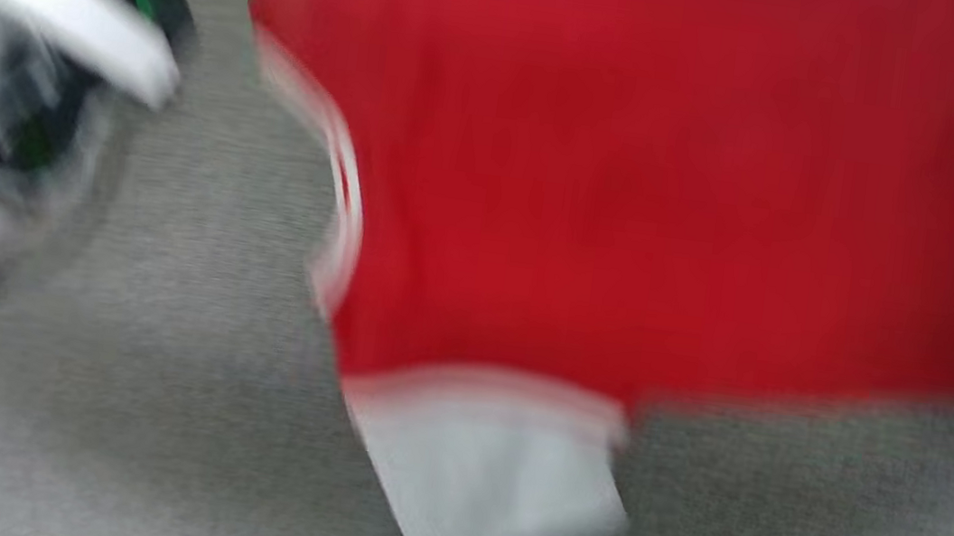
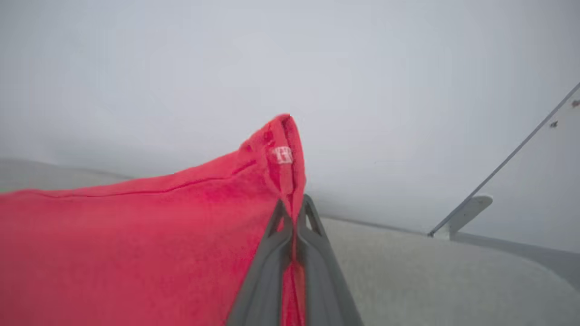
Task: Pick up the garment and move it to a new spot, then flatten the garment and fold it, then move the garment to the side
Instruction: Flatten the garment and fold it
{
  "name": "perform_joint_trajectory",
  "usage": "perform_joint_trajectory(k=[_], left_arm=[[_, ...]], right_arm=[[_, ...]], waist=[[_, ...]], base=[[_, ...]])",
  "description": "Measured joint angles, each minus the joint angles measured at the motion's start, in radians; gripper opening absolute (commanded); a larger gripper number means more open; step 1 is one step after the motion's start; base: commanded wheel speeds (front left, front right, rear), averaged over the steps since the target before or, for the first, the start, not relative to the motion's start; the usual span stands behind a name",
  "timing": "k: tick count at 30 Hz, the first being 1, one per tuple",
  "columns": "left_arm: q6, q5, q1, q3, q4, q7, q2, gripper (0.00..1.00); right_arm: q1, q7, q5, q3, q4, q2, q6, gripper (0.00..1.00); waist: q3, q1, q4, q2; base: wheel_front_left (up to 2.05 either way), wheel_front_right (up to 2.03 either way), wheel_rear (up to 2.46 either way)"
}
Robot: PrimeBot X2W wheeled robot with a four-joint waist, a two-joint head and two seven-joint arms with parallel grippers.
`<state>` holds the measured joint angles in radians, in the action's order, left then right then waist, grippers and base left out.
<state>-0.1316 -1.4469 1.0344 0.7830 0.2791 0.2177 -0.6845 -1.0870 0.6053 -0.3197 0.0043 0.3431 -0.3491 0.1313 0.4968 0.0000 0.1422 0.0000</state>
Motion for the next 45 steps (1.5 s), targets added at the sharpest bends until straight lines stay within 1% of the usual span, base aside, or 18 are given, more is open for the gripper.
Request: perform_joint_trajectory(k=[6,10,13,15,17,19,23,24,25,26,29,32,35,37,39,43,45], left_arm=[[0.000,-0.034,0.333,-0.099,0.169,-0.015,0.006,0.00],[0.000,-0.034,0.498,-0.142,0.227,-0.002,0.016,0.00],[0.000,-0.056,0.546,-0.162,0.219,0.003,0.026,0.00],[0.000,-0.069,0.541,-0.160,0.196,0.004,0.029,0.00],[0.000,-0.086,0.504,-0.149,0.149,0.004,0.025,0.00],[0.000,-0.110,0.415,-0.138,0.094,0.010,0.021,0.00],[0.000,-0.150,0.180,-0.116,-0.044,0.021,0.014,0.00],[0.000,-0.150,0.180,-0.116,-0.044,0.021,0.014,0.00],[0.000,-0.159,0.048,-0.110,-0.114,0.031,0.005,0.00],[0.000,-0.159,0.048,-0.110,-0.114,0.031,0.005,0.00],[0.000,-0.149,-0.162,-0.089,-0.200,0.038,-0.001,0.00],[0.000,-0.127,-0.344,-0.077,-0.258,0.042,-0.001,0.00],[0.000,-0.128,-0.495,-0.073,-0.337,0.043,-0.010,0.00],[0.000,-0.127,-0.585,-0.079,-0.394,0.044,-0.023,0.00],[0.000,-0.109,-0.664,-0.085,-0.444,0.044,-0.054,0.00],[0.000,-0.091,-0.818,-0.137,-0.533,0.044,-0.096,0.00],[0.000,-0.083,-0.893,-0.156,-0.575,0.044,-0.118,0.00]], right_arm=[[-0.312,-0.176,0.131,-0.125,0.166,0.109,0.001,0.00],[-0.444,-0.279,0.201,-0.200,0.253,0.146,0.001,0.00],[-0.495,-0.346,0.235,-0.239,0.300,0.153,0.002,0.00],[-0.495,-0.372,0.239,-0.247,0.332,0.154,0.002,0.00],[-0.468,-0.387,0.232,-0.235,0.357,0.147,0.002,0.00],[-0.406,-0.395,0.215,-0.204,0.374,0.140,0.002,0.00],[-0.225,-0.402,0.128,-0.131,0.362,0.125,0.002,0.00],[-0.225,-0.402,0.128,-0.131,0.362,0.125,0.002,0.00],[-0.113,-0.392,0.075,-0.089,0.328,0.111,0.001,0.00],[-0.113,-0.392,0.075,-0.089,0.328,0.111,0.001,0.00],[0.083,-0.353,-0.010,-0.029,0.246,0.082,0.001,0.00],[0.281,-0.309,-0.084,-0.001,0.126,0.044,0.001,0.00],[0.466,-0.248,-0.138,-0.006,-0.018,0.014,0.001,0.00],[0.583,-0.202,-0.174,-0.036,-0.120,0.004,0.001,0.00],[0.690,-0.153,-0.193,-0.074,-0.222,-0.002,0.000,0.00],[0.877,-0.056,-0.202,-0.145,-0.398,0.007,0.000,0.00],[0.962,-0.016,-0.204,-0.180,-0.473,0.027,0.000,0.00]], waist=[[0.068,0.0000,-0.056,0.0000],[0.102,0.0000,-0.090,0.0000],[0.109,0.0000,-0.105,0.0000],[0.101,0.0000,-0.105,0.0000],[0.091,0.0000,-0.102,0.0000],[0.079,0.0000,-0.100,0.0000],[0.050,0.0000,-0.094,0.0000],[0.050,0.0000,-0.094,0.0000],[0.033,0.0000,-0.092,0.0000],[0.033,0.0000,-0.092,0.0000],[0.008,0.0000,-0.089,0.0000],[-0.020,0.0000,-0.085,0.0000],[-0.049,0.0000,-0.083,0.0000],[-0.066,0.0000,-0.082,0.0000],[-0.081,0.0000,-0.080,0.0000],[-0.104,0.0000,-0.079,0.0001],[-0.115,0.0000,-0.079,0.0000]], base=[[0.00,0.00,0.00],[0.00,0.00,0.00],[0.00,0.00,0.00],[0.00,0.00,0.00],[0.00,0.00,0.00],[0.00,0.00,0.00],[0.00,0.00,0.00],[0.00,0.00,0.00],[0.00,0.00,0.00],[0.00,0.00,0.00],[0.00,0.00,0.00],[0.00,0.00,0.00],[0.00,0.00,0.00],[0.00,0.00,0.00],[0.00,0.00,0.00],[0.00,0.00,0.00],[0.00,0.00,0.00]])
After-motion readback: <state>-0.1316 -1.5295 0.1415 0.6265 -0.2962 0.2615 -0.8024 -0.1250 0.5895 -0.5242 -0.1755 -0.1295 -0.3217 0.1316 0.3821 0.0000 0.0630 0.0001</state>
